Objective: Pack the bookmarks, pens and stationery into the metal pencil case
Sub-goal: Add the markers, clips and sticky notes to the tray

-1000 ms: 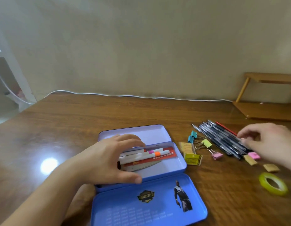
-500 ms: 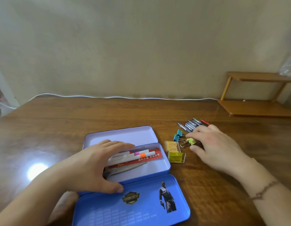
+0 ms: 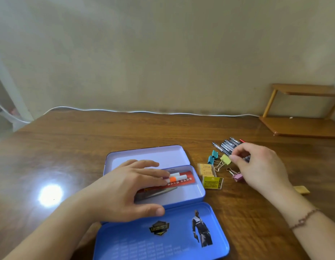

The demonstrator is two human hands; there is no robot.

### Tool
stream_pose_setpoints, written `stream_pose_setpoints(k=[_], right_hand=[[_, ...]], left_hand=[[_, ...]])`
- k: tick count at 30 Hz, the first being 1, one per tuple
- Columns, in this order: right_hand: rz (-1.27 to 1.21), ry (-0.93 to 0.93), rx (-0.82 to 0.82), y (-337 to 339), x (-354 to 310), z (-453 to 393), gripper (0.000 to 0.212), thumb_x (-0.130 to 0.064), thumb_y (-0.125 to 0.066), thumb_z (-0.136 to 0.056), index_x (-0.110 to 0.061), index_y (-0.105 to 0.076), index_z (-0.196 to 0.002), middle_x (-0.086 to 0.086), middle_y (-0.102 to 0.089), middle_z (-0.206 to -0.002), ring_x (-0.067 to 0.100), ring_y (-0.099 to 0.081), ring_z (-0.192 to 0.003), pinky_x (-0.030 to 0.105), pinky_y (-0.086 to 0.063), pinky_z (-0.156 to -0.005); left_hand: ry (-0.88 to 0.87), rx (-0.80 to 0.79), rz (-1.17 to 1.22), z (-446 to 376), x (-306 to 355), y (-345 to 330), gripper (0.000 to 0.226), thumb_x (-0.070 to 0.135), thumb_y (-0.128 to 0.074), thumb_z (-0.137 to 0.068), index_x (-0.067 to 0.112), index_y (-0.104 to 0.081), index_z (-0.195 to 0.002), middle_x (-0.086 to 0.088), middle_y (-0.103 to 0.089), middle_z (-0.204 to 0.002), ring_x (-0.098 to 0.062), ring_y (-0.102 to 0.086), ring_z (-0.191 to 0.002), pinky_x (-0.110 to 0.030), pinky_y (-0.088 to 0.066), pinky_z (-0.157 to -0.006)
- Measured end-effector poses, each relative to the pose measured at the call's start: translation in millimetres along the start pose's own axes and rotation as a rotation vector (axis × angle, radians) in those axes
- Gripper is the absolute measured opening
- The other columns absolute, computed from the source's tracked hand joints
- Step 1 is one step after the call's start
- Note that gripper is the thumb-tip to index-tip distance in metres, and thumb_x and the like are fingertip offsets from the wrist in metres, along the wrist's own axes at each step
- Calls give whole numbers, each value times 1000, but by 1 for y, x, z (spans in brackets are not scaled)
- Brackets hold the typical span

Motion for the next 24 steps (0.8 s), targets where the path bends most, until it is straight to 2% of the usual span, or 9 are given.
stream_pose_setpoints(k=[3, 6, 8, 14, 16, 19, 24], right_hand=[[109, 37, 36, 2, -1, 0, 8, -42, -63, -88, -34, -65, -90, -4, -70, -94, 15, -51, -84, 25, -39, -55], [184, 16, -23, 1, 2, -2, 23, -46, -57, -91, -33, -67, -106, -6, -67, -111, 19, -50, -102, 28, -39, -63], [222, 13, -63, -1, 2, -3, 31, -50, -54, -90, -34, -66, -114, -6, -63, -116, 19, -47, -107, 29, -37, -65], [284, 32, -129, -14, -1, -2, 36, -59, -58, -84, -36, -70, -108, -10, -60, -108, 15, -44, -101, 28, -41, -65], [236, 12, -130, -17, 2, -2, 31, -58, -62, -82, -36, -70, -104, -11, -63, -106, 16, -47, -102, 29, -41, -64], [91, -29, -109, -18, 6, -2, 21, -50, -67, -82, -36, -70, -96, -8, -65, -95, 17, -52, -102, 29, -43, -65], [-203, 21, 44, 1, 3, -1, 6, -30, -74, -82, -29, -71, -86, -3, -70, -91, 15, -58, -86, 26, -44, -66]], left_hand=[[-7, 6, 2, -1, -1, 0, 71, 81, -44, -82, 42, -46, -142, 36, -39, -145, 8, -20, -141, -24, -20, -117], [-12, 27, -1, -1, 1, 1, 69, 78, -45, -84, 38, -52, -139, 29, -49, -141, 5, -32, -134, -23, -27, -112], [-9, 28, 2, -2, 1, 1, 67, 77, -47, -84, 37, -53, -138, 27, -50, -140, 6, -34, -132, -21, -27, -111], [6, 36, -3, -1, 0, 0, 68, 76, -49, -83, 39, -51, -140, 31, -44, -143, 5, -28, -136, -22, -25, -113], [10, 37, -4, 0, -1, 0, 71, 77, -49, -83, 38, -48, -142, 33, -38, -147, 5, -22, -140, -23, -22, -115], [20, 22, 1, -1, -3, -2, 72, 79, -47, -82, 42, -44, -143, 34, -39, -145, 5, -20, -142, -25, -21, -117], [7, 32, 10, -1, -3, -3, 71, 78, -48, -81, 40, -47, -142, 30, -46, -143, 5, -26, -140, -26, -23, -116]])
Point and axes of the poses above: each hand's wrist, its own z-axis away from the middle knuckle, its own y-axis out of the back of the hand, x = y × z, the point moved 4 cm from there along -z, towards the middle knuckle
